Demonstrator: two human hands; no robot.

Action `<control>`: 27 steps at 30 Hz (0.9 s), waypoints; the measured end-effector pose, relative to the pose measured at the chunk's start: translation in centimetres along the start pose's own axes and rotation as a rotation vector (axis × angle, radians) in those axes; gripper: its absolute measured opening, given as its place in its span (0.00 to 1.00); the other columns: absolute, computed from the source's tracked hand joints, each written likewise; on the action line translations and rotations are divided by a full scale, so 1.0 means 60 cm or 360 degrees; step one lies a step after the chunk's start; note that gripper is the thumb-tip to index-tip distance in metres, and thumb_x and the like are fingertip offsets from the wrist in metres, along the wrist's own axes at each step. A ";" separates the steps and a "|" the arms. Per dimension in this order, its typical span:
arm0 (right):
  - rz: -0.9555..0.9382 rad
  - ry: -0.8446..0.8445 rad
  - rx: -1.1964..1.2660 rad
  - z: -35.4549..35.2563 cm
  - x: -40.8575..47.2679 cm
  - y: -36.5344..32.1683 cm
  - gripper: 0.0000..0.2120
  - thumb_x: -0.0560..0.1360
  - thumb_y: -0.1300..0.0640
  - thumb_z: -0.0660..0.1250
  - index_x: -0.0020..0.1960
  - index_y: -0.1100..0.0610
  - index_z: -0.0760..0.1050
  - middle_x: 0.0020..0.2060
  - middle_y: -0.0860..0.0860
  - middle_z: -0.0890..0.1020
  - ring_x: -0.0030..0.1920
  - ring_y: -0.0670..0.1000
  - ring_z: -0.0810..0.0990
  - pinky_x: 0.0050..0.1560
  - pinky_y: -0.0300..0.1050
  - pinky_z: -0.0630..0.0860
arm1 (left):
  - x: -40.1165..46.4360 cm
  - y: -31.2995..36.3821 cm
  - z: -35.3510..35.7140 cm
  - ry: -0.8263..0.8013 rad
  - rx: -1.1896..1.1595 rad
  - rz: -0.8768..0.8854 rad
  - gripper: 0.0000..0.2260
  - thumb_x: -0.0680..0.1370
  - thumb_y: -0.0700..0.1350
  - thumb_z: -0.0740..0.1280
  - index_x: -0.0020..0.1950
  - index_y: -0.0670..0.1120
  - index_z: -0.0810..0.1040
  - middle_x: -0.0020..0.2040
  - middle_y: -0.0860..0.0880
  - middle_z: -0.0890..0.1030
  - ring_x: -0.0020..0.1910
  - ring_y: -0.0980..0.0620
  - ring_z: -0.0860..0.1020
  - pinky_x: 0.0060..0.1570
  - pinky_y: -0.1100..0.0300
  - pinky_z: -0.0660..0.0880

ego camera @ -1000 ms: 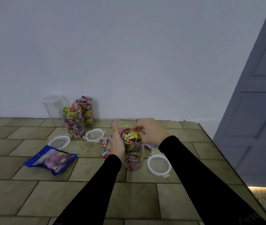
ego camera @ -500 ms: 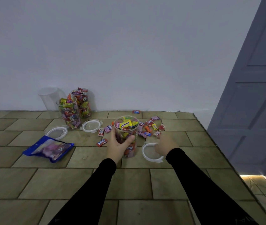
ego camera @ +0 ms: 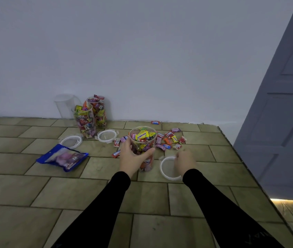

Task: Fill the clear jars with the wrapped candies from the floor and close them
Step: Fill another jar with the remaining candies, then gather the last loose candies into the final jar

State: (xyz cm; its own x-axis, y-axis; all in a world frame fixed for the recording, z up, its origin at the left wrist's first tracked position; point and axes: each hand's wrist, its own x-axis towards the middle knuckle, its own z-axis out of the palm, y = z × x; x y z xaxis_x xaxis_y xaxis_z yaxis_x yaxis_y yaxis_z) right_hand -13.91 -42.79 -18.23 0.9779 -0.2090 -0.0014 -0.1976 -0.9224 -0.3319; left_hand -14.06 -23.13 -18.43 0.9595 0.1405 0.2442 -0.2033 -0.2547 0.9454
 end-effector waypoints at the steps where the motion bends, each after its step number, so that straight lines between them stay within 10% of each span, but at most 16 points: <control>1: -0.0068 0.0033 -0.0012 -0.005 -0.001 -0.009 0.11 0.80 0.62 0.57 0.57 0.61 0.75 0.56 0.58 0.78 0.54 0.56 0.77 0.51 0.46 0.74 | -0.001 0.000 -0.006 0.0021 0.0014 0.0026 0.36 0.56 0.68 0.77 0.60 0.58 0.73 0.59 0.52 0.77 0.60 0.53 0.76 0.60 0.49 0.76; 10: -0.0486 0.0102 0.0000 -0.041 0.007 -0.166 0.09 0.78 0.61 0.59 0.54 0.63 0.75 0.54 0.61 0.80 0.56 0.59 0.78 0.49 0.48 0.73 | 0.012 0.022 -0.127 0.0456 0.0180 0.0213 0.30 0.62 0.57 0.80 0.59 0.50 0.73 0.55 0.51 0.74 0.54 0.58 0.73 0.52 0.68 0.72; 27: -0.0670 -0.0231 0.0372 0.035 0.016 -0.573 0.11 0.74 0.55 0.67 0.50 0.62 0.78 0.49 0.58 0.82 0.50 0.58 0.80 0.43 0.45 0.73 | 0.155 -0.069 -0.507 0.0958 0.0234 -0.0024 0.35 0.56 0.61 0.81 0.59 0.50 0.75 0.54 0.51 0.73 0.56 0.50 0.77 0.55 0.46 0.78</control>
State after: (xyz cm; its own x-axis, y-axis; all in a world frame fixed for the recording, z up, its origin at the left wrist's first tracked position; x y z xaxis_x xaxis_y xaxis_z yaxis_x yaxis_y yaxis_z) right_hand -6.04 -10.58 -8.79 0.9722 0.2282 0.0524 0.2203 -0.8161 -0.5342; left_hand -10.23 8.34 -13.49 0.6749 0.6492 0.3507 -0.1206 -0.3718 0.9204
